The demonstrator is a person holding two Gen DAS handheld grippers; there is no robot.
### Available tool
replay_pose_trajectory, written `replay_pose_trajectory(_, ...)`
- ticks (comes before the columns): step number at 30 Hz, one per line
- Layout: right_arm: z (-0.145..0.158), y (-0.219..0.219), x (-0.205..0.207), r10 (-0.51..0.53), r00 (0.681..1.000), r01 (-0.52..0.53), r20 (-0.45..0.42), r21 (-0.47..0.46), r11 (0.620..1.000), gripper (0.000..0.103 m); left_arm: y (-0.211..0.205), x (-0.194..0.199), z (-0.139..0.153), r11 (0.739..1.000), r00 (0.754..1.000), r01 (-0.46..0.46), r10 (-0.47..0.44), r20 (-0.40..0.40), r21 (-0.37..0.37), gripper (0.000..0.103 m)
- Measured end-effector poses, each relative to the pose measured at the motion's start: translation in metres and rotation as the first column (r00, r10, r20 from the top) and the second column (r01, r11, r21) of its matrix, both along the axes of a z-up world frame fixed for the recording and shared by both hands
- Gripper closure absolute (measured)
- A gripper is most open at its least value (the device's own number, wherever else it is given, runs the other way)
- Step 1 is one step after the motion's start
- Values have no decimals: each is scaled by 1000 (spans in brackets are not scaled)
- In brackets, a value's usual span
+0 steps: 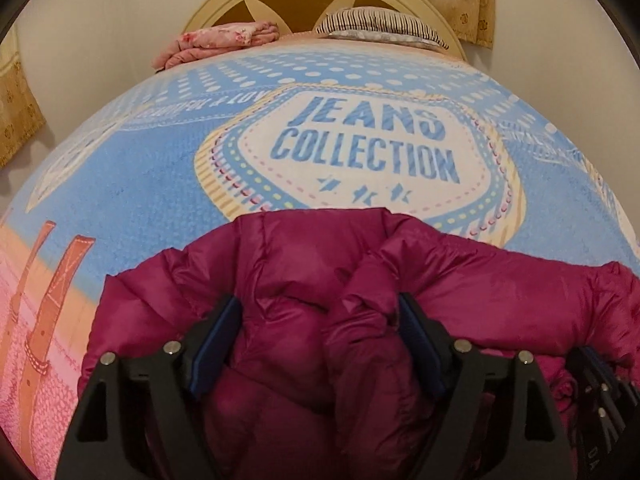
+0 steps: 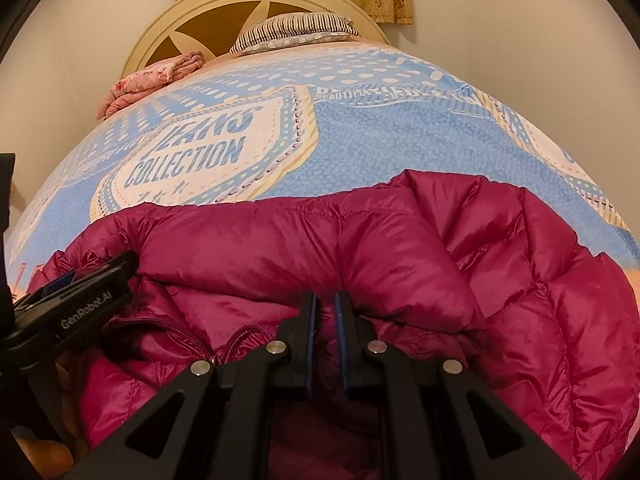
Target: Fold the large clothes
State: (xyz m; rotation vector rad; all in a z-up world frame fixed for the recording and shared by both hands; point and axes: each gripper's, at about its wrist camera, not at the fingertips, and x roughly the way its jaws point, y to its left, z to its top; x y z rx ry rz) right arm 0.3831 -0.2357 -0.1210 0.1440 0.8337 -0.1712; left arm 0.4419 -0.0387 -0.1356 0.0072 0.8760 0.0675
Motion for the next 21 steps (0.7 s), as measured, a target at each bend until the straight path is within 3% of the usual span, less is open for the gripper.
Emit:
replay_pose_trajectory(4, 26, 5, -15, 16, 995, -13, 95, -32, 999, 94, -1, 1, 0, 1000, 1000, 1, -1, 2, -3, 19)
replay_pose_trajectory(7, 55, 10, -21, -1, 984, 31, 177, -164, 986, 93, -2, 0, 2, 1000, 1000, 0, 0, 2, -3, 19)
replay_pose_trajectory(9, 54, 3, -8, -40, 991, 69, 127, -232, 970, 93, -2, -1, 1, 1000, 1000, 0, 0, 2, -4, 19)
replay_pose_trajectory(13, 2, -28, 19, -66, 996, 54, -54, -195, 979, 93, -3, -2, 1, 1000, 1000, 1, -1, 4, -5, 19)
replay_pose_trajectory(21, 4, -25, 19, -65, 998, 58, -20, -241, 969, 93, -2, 0, 1, 1000, 1000, 1, -1, -1, -9, 19)
